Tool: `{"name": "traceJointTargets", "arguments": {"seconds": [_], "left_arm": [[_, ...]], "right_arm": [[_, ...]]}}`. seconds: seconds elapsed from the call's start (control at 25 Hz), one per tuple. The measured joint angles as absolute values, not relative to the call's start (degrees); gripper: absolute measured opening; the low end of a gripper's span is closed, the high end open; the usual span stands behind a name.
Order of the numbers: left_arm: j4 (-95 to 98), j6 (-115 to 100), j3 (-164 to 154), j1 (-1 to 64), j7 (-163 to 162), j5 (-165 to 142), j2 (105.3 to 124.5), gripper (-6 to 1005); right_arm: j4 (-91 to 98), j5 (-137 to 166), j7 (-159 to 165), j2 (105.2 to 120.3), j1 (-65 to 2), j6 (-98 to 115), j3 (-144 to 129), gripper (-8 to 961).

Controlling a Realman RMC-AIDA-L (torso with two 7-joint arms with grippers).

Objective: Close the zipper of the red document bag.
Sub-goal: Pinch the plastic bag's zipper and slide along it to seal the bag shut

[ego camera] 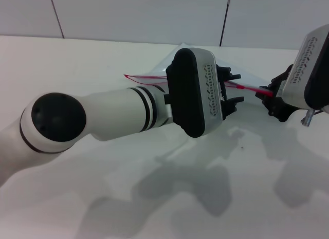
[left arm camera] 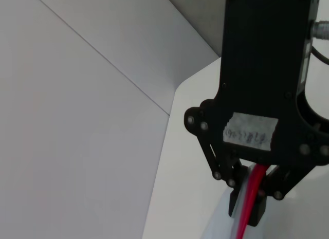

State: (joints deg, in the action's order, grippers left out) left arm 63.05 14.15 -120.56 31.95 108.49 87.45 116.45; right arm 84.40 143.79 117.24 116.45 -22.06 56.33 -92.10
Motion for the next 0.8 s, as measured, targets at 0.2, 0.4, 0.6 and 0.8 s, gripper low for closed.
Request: {"name": "traceJointTargets", "arguments": {"seconds": [0.2,0.4,0.6,0.8], "left_arm": [[63.02,14.16,-120.58,32.06,108.66,87.45,116.45,448],[62.93,14.14,-120.66,32.50,108.67,87.45,116.53,406],[62.30,14.15,-121.23,33.31,108.32,87.45,116.54,391],[61.92,13.99,-121.26,33.42,108.37,87.45,116.54,376]], "right_arm": [[84.38,143.79,117.24,116.45,-22.10,56.33,-92.10,48],[84.38,143.62,117.24,116.45,-22.12,56.33,-92.10,48],[84.68,143.57,117.24,116.45,-22.14,56.34,-92.10,48],[84.83,143.52,117.24,116.45,-22.15,56.34,-92.19,48]]}}
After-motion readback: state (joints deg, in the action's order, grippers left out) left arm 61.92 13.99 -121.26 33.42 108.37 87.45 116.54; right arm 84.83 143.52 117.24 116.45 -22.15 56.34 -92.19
